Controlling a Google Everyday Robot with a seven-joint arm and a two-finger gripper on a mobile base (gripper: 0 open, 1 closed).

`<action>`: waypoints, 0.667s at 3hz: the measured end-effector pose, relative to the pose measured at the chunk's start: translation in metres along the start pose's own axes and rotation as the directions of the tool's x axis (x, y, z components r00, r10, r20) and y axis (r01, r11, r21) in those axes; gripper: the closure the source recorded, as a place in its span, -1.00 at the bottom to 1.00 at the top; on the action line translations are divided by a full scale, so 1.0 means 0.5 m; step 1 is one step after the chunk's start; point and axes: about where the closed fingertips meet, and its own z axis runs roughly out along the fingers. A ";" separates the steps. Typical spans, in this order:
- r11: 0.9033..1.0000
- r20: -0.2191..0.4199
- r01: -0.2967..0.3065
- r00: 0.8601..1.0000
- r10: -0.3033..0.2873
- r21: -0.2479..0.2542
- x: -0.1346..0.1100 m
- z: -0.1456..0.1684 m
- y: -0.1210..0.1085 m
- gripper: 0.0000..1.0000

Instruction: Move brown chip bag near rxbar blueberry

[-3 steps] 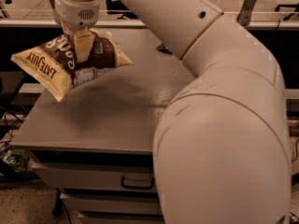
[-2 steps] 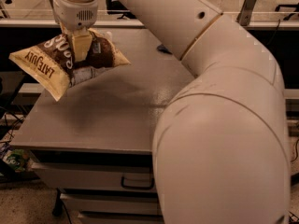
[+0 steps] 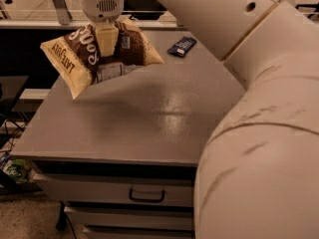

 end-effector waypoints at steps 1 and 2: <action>0.980 -0.044 -0.182 0.982 0.186 0.081 0.119 -0.076 0.054 1.00; 0.955 -0.046 -0.270 0.960 0.278 0.124 0.214 -0.112 0.080 1.00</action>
Offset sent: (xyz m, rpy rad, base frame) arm -0.0040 -0.1954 0.0445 0.0796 -0.0868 -0.4190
